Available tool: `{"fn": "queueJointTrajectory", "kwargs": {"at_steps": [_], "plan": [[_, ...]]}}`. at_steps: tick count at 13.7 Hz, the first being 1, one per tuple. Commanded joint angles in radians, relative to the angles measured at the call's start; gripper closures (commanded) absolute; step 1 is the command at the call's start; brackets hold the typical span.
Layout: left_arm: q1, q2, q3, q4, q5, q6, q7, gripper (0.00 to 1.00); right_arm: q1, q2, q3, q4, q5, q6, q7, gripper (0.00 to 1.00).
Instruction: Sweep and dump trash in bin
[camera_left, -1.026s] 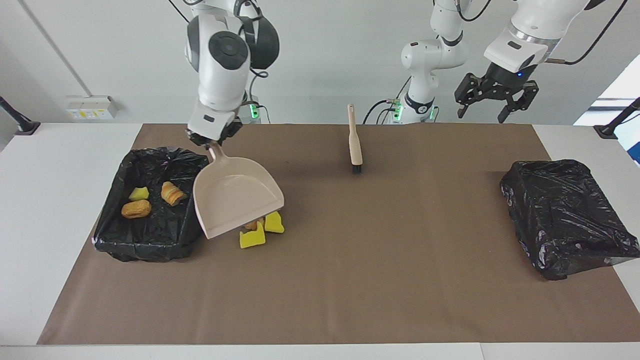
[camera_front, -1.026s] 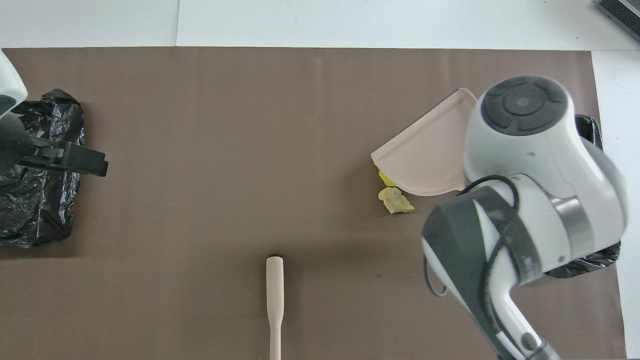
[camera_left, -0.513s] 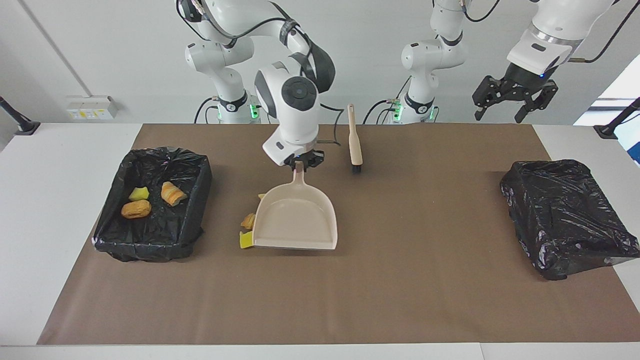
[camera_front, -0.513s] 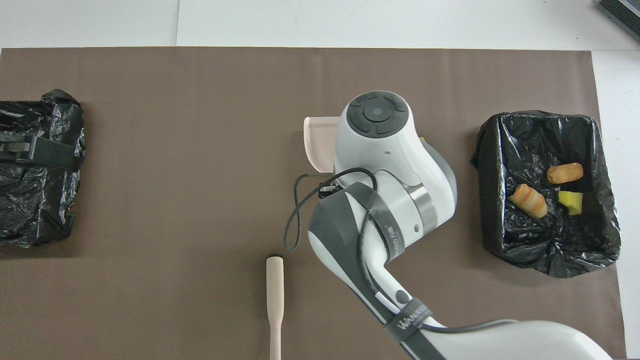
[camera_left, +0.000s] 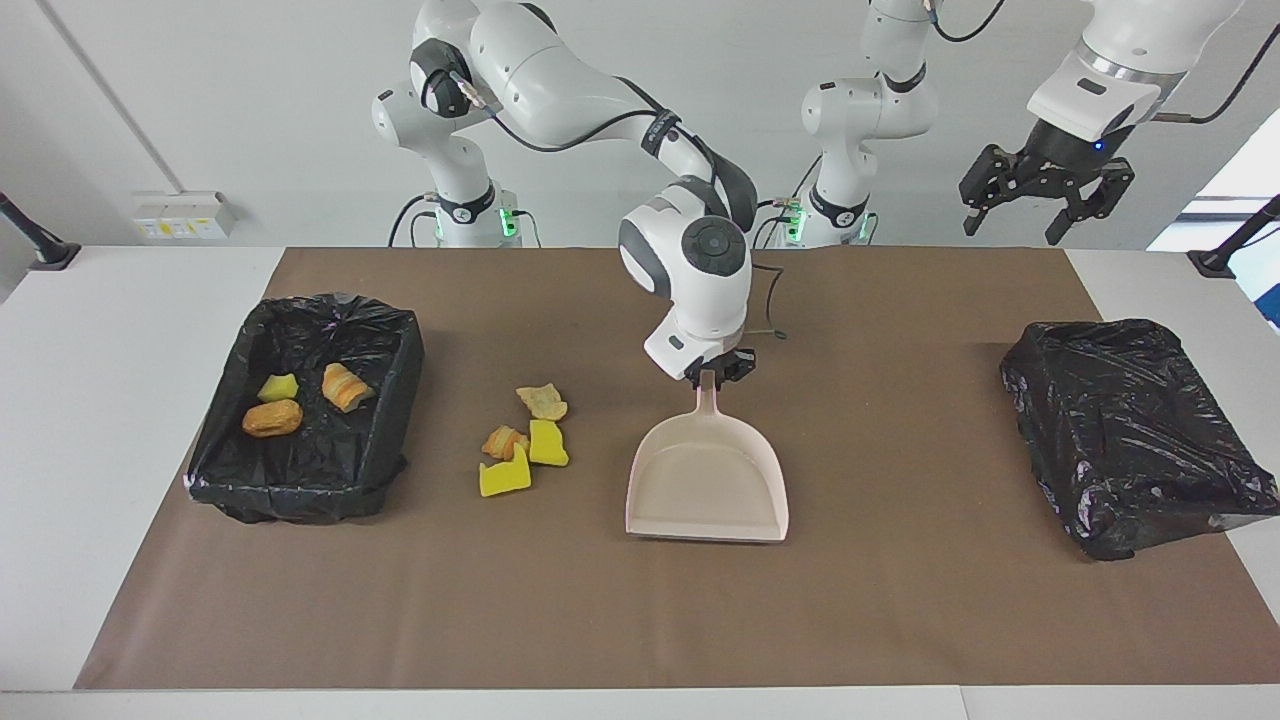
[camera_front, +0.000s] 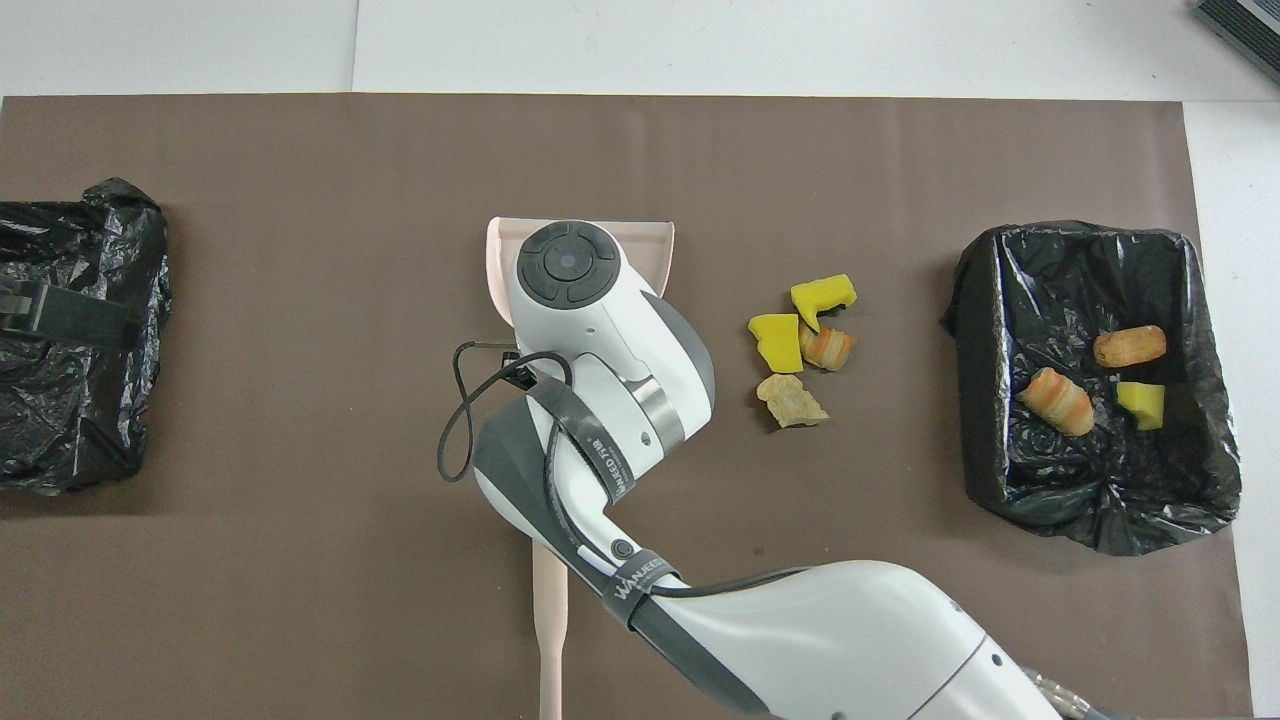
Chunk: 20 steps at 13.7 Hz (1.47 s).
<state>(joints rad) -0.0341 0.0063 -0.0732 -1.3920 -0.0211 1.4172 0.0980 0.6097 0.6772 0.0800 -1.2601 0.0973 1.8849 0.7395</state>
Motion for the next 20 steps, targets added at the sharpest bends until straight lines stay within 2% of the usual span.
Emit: {"fn": "queueJointTrajectory", "kwargs": {"at_steps": [1, 3, 4, 5, 8, 10, 13, 16, 20], "plan": [[-0.017, -0.005, 0.018, 0.008, 0.013, -0.027, 0.019, 0.0, 0.018, 0.051, -0.011, 0.054, 0.009, 0.017, 0.028, 1.0], [-0.015, -0.006, 0.019, 0.007, 0.01, -0.027, 0.019, 0.0, 0.018, 0.05, -0.011, 0.054, 0.009, 0.007, 0.029, 1.0], [-0.015, -0.008, 0.019, 0.007, 0.01, -0.026, 0.017, 0.0, 0.018, 0.045, -0.011, 0.053, 0.007, -0.004, 0.029, 0.64], [-0.015, -0.008, 0.021, 0.007, 0.012, -0.023, 0.013, 0.0, 0.016, 0.03, -0.009, 0.048, 0.002, -0.018, 0.026, 0.01], [-0.013, -0.009, 0.021, 0.007, 0.013, -0.02, 0.009, 0.0, 0.01, -0.083, -0.002, 0.024, 0.008, -0.117, 0.026, 0.0], [-0.013, -0.009, 0.021, 0.007, 0.013, -0.018, 0.009, 0.0, 0.024, -0.174, 0.001, -0.057, 0.005, -0.179, 0.014, 0.0], [-0.013, -0.009, 0.021, 0.007, 0.013, -0.018, 0.009, 0.0, 0.056, -0.367, 0.006, -0.276, 0.021, -0.184, 0.034, 0.0], [-0.018, -0.009, 0.018, 0.007, 0.013, -0.017, 0.003, 0.0, 0.134, -0.507, 0.007, -0.488, 0.051, -0.155, 0.066, 0.0], [-0.033, -0.009, 0.007, -0.024, 0.004, 0.026, 0.0, 0.0, 0.24, -0.703, 0.007, -0.859, 0.16, 0.086, 0.089, 0.0]]}}
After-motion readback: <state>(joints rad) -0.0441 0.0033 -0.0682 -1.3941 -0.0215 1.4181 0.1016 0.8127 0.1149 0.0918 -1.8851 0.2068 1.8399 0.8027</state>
